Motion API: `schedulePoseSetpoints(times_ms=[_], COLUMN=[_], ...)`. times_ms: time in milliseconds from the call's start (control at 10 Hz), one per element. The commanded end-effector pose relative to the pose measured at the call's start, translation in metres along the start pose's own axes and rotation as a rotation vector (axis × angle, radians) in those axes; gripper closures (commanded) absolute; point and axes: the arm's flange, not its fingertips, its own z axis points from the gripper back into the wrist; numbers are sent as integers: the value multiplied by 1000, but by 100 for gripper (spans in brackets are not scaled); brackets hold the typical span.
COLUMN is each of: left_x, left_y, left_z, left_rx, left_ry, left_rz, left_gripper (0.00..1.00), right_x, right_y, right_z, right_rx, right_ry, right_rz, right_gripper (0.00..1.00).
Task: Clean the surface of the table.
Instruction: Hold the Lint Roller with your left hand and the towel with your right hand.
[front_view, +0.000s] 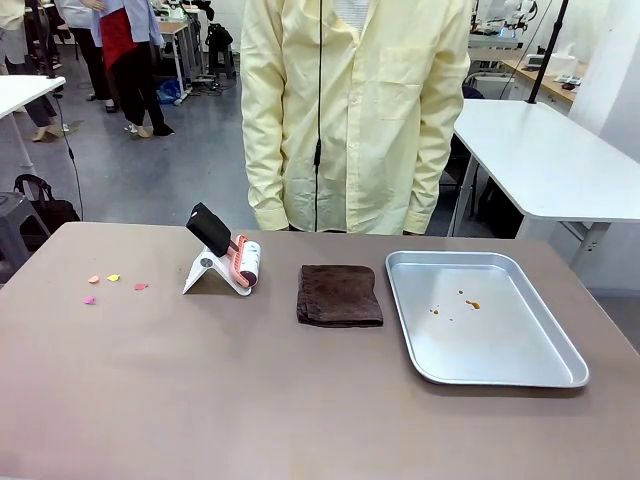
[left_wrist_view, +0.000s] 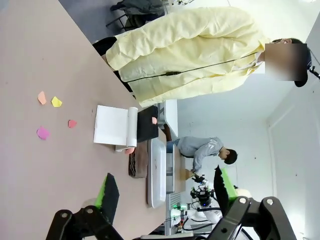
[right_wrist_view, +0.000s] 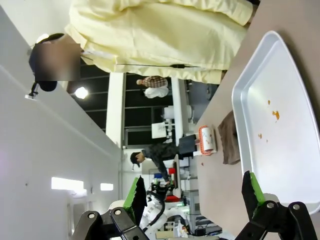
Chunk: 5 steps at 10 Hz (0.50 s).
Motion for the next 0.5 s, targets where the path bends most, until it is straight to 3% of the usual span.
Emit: schedulePoseSetpoints(times_ms=[0, 200, 400], left_x=[3, 2, -8], left_y=[-35, -96, -136], left_z=[-28, -84, -138], left_rx=[64, 131, 254], left_ry=[89, 263, 381], left_rz=[-105, -271, -371], left_gripper=[0, 0, 0], right_x=[-14, -38, -62], right_y=[38, 90, 115], right_z=[-39, -115, -186], right_rx=[-104, -212, -295], right_ry=[11, 76, 104], right_rz=[159, 330, 415], right_gripper=[0, 0, 0])
